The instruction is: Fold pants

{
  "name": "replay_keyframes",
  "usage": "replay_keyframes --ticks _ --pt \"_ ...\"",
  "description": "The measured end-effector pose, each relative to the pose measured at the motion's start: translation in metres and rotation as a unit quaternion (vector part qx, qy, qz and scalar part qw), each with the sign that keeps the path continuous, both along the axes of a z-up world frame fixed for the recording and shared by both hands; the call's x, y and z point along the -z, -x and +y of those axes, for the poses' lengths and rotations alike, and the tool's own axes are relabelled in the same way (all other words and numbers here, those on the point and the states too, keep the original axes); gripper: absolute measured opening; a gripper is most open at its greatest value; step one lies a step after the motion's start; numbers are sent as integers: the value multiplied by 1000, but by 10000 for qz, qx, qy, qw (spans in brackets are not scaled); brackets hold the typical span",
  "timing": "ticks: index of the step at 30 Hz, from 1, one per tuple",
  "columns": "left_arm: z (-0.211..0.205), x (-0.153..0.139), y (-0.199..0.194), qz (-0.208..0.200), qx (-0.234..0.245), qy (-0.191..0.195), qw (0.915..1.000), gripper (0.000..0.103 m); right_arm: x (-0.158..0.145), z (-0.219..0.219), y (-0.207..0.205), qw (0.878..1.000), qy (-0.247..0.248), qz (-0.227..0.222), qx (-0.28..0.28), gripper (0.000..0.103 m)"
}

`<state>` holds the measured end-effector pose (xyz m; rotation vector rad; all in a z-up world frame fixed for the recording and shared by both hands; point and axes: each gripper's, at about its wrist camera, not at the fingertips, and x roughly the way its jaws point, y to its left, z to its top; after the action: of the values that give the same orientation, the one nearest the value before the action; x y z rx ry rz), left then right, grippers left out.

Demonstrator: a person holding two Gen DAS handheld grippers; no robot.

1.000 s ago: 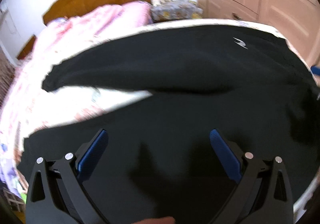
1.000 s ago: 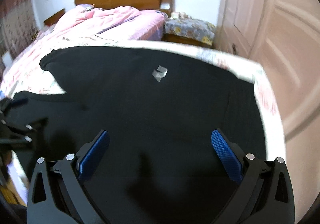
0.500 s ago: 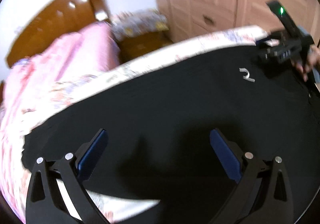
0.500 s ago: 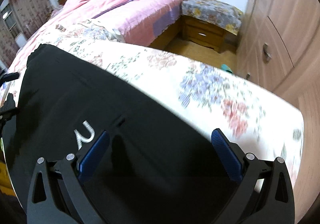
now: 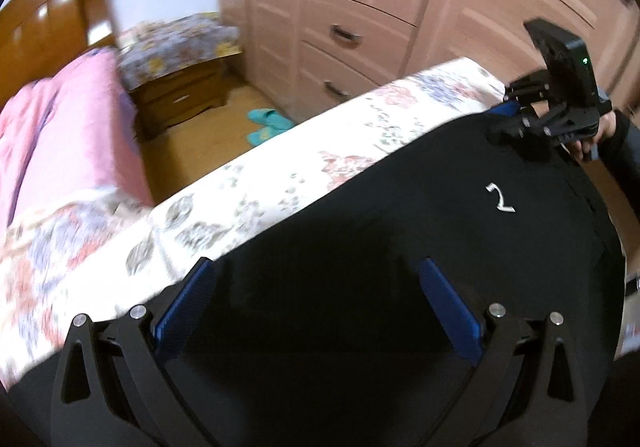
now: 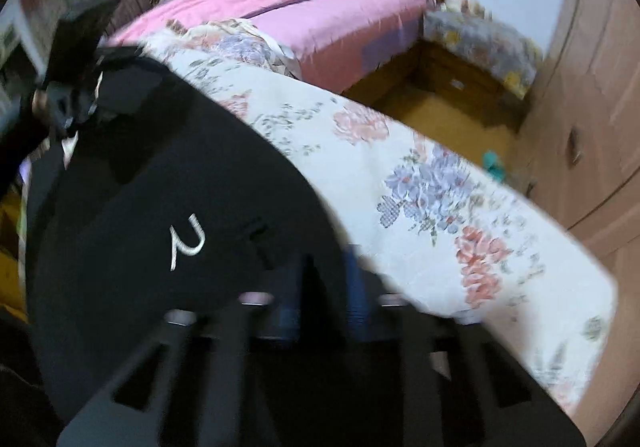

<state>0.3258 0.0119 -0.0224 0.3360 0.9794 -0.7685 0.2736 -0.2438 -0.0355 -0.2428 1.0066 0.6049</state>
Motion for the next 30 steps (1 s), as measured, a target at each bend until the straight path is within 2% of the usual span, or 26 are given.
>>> replay_keyframes --ticks 6,8,11,13,14,15,17,19,20,21,25,27,30 --pt "-10 -3 -11 22 609 106 9981 101 -46 15 62 9947 113 -1021 24 9" --pt "-12 -4 -19 228 846 229 9959 101 -55 18 79 9927 79 -1202 53 9" --pt "-16 8 -27 650 1192 176 9906 100 -65 20 101 9907 17 -1361 92 9" --pt "-16 16 -28 878 1282 137 9878 78 -67 23 108 9897 25 -1427 146 9" --pt "-14 18 -27 952 1303 166 9868 53 -66 25 111 9894 54 -1442 188 9" --pt "-12 17 -23 962 1308 222 9865 34 -63 26 113 9897 91 -1408 226 9" --pt "-6 7 -7 658 1260 239 9896 20 -59 29 108 9895 199 -1393 320 9" --pt "-4 -8 14 164 1107 90 9937 15 -61 29 111 9884 221 -1431 453 9" --pt "-3 -21 31 -189 1029 3 9945 13 -63 27 113 9877 185 -1455 543 9" --pt "-3 -28 40 -369 996 -38 9943 12 -69 26 118 9865 124 -1499 644 9" --pt "1 -78 125 -1507 891 -358 9839 11 -96 26 161 9813 -24 -1768 755 9" --pt "6 -102 177 -1895 881 -390 9771 11 -111 25 194 9786 -119 -1904 778 9" --pt "12 -121 241 -2148 918 -349 9717 11 -125 26 250 9755 -251 -2049 756 9"
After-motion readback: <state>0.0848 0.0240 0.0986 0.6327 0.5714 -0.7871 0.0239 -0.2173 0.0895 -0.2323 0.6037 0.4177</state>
